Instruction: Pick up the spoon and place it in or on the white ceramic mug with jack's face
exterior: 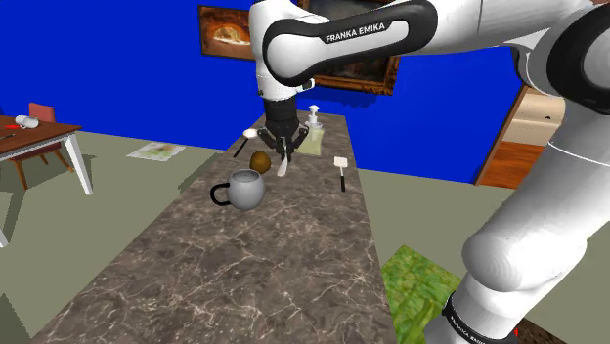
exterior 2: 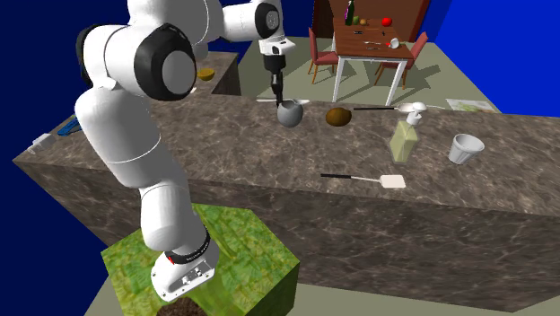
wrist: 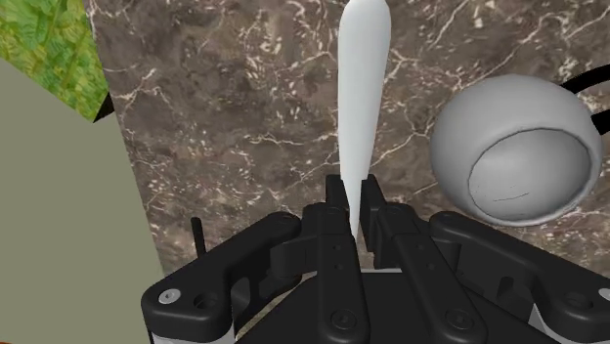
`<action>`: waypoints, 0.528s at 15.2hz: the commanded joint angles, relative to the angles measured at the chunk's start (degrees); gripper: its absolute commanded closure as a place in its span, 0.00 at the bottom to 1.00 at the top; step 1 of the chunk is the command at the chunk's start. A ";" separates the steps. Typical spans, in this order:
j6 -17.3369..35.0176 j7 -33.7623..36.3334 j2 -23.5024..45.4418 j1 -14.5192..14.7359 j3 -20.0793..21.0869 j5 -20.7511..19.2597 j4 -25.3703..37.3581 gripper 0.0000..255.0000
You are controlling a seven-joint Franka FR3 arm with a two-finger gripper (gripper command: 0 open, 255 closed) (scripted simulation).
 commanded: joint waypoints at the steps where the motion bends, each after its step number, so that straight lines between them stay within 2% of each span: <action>1: -1.94 3.86 6.38 1.34 1.67 -4.00 5.91 1.00; 4: -5.97 8.37 15.75 5.57 2.38 -9.89 15.75 1.00; 8: -12.73 11.80 28.11 14.08 1.07 -16.98 31.67 1.00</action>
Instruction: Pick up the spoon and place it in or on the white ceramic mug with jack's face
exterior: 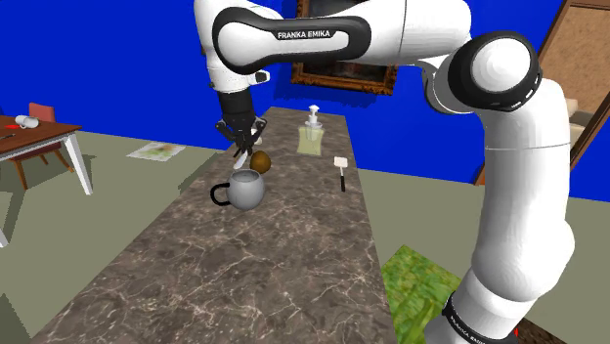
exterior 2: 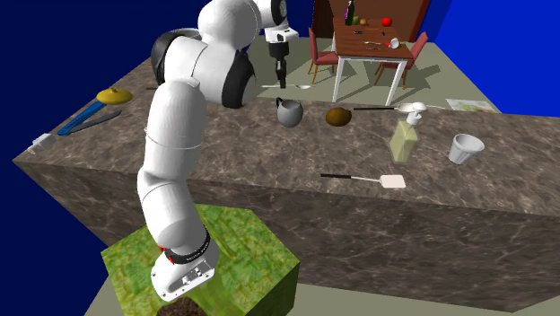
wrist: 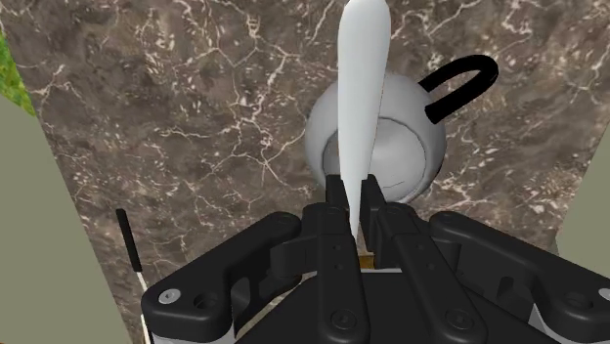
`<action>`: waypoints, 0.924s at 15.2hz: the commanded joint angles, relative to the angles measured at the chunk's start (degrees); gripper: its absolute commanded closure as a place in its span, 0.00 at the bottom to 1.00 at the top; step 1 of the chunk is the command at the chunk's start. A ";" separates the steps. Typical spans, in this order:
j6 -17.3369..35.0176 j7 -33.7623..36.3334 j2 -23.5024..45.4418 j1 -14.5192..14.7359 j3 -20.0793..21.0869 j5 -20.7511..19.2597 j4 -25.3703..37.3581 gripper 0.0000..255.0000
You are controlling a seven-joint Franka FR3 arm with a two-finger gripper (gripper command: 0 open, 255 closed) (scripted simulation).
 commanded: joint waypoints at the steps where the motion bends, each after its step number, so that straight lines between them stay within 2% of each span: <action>1: -3.73 0.91 6.14 4.66 -1.05 -3.36 8.81 1.00; 2: -4.88 0.96 7.94 6.22 -1.53 -4.22 11.67 1.00; 14: 4.25 3.22 7.63 3.60 -1.68 -4.25 1.46 1.00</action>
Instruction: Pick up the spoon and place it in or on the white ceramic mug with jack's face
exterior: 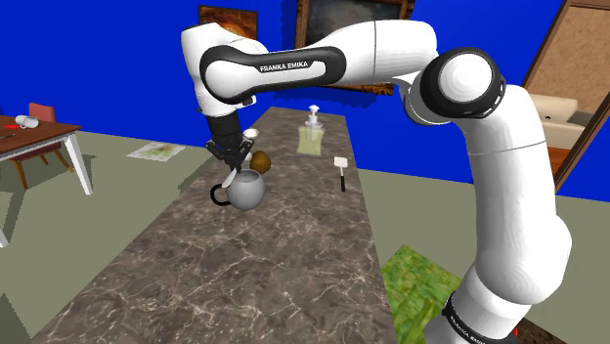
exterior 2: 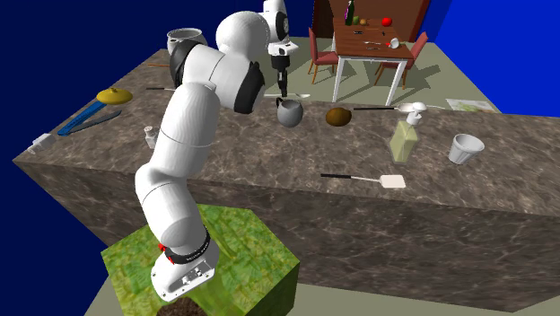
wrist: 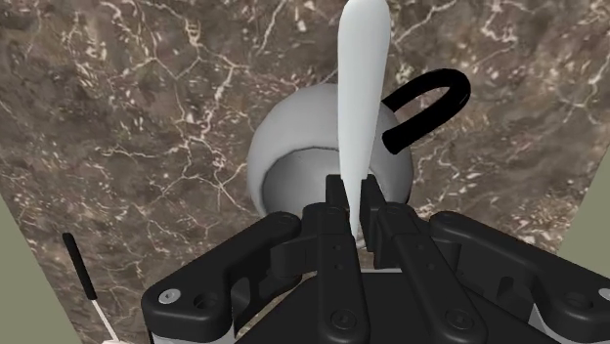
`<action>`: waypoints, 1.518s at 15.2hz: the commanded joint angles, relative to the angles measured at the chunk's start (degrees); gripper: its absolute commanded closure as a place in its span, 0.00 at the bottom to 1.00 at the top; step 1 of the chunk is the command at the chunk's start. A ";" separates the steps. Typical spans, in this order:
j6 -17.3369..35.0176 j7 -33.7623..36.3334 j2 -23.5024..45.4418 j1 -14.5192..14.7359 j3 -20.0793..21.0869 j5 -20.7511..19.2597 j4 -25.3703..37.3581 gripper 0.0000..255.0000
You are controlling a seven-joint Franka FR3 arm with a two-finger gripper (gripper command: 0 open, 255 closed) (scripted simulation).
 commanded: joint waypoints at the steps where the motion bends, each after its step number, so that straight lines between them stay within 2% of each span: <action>1: 1.48 0.39 -0.01 -0.38 -0.03 -0.09 -1.59 1.00; 3: 3.05 0.84 0.23 -0.65 -0.15 -0.32 -3.09 1.00; 11: 3.05 0.84 0.24 -0.65 -0.14 -0.33 -3.09 1.00; 12: 3.07 0.87 0.24 -0.64 -0.14 -0.33 -3.11 0.00; 17: 3.05 0.84 0.24 -0.65 -0.14 -0.33 -3.09 0.00; 21: -4.45 -0.25 1.04 2.40 -0.04 -0.29 5.63 0.00; 23: -4.44 -0.25 1.04 2.40 -0.04 -0.29 5.63 0.00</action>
